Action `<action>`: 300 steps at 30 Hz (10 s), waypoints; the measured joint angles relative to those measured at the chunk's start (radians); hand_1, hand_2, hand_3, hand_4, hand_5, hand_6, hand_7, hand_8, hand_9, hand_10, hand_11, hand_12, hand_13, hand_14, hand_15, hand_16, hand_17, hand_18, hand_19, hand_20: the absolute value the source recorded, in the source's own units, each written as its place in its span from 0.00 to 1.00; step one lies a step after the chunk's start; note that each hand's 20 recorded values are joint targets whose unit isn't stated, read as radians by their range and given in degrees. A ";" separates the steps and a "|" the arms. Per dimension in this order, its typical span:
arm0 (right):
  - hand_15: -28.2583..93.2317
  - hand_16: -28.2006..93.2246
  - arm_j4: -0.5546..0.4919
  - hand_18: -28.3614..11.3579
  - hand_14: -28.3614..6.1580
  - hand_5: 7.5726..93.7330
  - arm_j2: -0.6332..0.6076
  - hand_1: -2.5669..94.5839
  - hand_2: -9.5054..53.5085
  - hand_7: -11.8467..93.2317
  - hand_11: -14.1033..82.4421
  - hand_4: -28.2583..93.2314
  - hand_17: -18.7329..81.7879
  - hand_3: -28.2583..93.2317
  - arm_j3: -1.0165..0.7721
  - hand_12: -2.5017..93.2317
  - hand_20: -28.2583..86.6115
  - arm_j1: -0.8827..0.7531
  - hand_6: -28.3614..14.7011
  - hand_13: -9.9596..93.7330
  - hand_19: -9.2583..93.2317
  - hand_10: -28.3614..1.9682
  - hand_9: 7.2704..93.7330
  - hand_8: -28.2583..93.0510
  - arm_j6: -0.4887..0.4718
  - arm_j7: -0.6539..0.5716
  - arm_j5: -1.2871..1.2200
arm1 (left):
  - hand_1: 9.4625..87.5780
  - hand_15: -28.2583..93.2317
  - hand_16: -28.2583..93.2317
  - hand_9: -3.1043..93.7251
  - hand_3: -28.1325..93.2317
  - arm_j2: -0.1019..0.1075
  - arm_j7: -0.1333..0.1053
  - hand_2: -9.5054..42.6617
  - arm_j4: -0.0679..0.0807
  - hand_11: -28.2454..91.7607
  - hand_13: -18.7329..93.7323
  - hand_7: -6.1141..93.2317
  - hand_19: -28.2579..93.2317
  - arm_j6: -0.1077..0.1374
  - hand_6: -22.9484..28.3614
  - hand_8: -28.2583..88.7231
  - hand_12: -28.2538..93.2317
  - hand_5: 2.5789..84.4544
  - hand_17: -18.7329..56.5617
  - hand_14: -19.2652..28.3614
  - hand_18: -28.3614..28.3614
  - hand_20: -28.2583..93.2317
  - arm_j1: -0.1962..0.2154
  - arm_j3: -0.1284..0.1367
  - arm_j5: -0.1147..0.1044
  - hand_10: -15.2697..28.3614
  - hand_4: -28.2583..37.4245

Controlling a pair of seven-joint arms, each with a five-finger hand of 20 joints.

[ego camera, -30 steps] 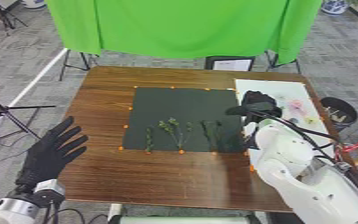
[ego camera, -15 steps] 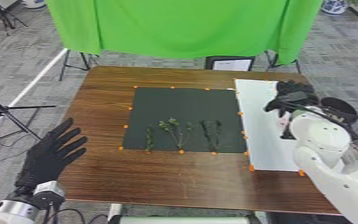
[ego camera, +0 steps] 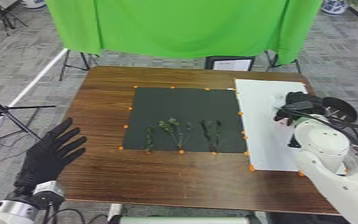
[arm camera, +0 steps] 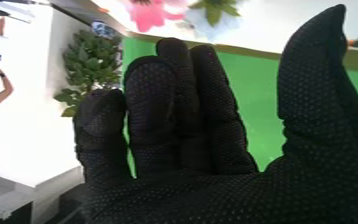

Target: Arrange flowers

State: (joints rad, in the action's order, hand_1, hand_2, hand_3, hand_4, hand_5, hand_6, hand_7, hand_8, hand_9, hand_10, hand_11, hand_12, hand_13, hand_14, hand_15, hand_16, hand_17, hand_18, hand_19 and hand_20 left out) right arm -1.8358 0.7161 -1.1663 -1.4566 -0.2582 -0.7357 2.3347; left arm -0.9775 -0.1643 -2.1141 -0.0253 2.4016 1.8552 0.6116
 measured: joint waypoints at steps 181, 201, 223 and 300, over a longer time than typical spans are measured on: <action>0.87 0.43 -0.012 0.18 0.52 0.40 -0.085 0.31 0.00 0.42 0.43 0.00 0.39 0.94 -0.084 0.27 0.73 -0.048 0.60 0.57 0.86 0.63 0.44 0.10 0.053 0.146 -0.022 | 0.16 0.42 0.25 0.25 0.79 0.031 -0.006 0.08 -0.019 0.34 0.32 0.24 0.54 -0.002 0.49 0.16 0.40 0.25 0.09 0.74 0.92 0.30 0.049 0.073 -0.017 0.59 0.00; 0.86 0.47 0.005 0.18 0.56 0.48 -0.109 0.32 0.00 0.42 0.41 0.00 0.41 0.93 -0.167 0.25 0.73 -0.164 0.65 0.63 0.87 0.66 0.55 0.10 0.046 0.125 -0.132 | 0.16 0.42 0.25 0.26 0.79 0.029 -0.009 0.09 -0.018 0.34 0.32 0.24 0.54 0.000 0.49 0.16 0.40 0.25 0.09 0.74 0.92 0.30 0.049 0.066 -0.017 0.59 0.00; 0.82 0.49 0.090 0.21 0.67 0.63 -0.105 0.50 0.01 0.53 0.30 0.00 0.53 0.88 -0.082 0.43 0.69 -0.134 0.71 0.80 0.94 0.76 0.86 0.21 0.154 0.146 -0.119 | 0.16 0.42 0.25 0.26 0.79 0.031 -0.005 0.09 -0.014 0.34 0.32 0.24 0.54 -0.002 0.50 0.15 0.40 0.26 0.09 0.74 0.92 0.30 0.033 0.057 -0.016 0.60 0.00; 0.85 0.51 0.533 0.21 0.69 0.72 0.615 0.48 0.00 0.50 0.34 0.00 0.54 0.87 0.761 0.41 0.70 0.584 0.74 0.81 0.98 0.76 0.91 0.23 0.326 0.467 0.217 | 0.16 0.42 0.25 0.26 0.79 0.078 -0.013 0.09 0.002 0.34 0.32 0.24 0.54 0.006 0.50 0.15 0.40 0.26 0.09 0.74 0.92 0.30 -0.037 -0.007 -0.013 0.59 0.00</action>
State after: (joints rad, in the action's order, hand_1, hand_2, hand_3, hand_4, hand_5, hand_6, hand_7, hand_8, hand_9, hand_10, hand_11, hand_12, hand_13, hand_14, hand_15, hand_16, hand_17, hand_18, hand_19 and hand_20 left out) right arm -1.3024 1.3312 -0.4057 -0.8726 0.0678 -0.2687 2.5517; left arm -0.8990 -0.1774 -2.1116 -0.0191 2.3643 1.8478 0.5985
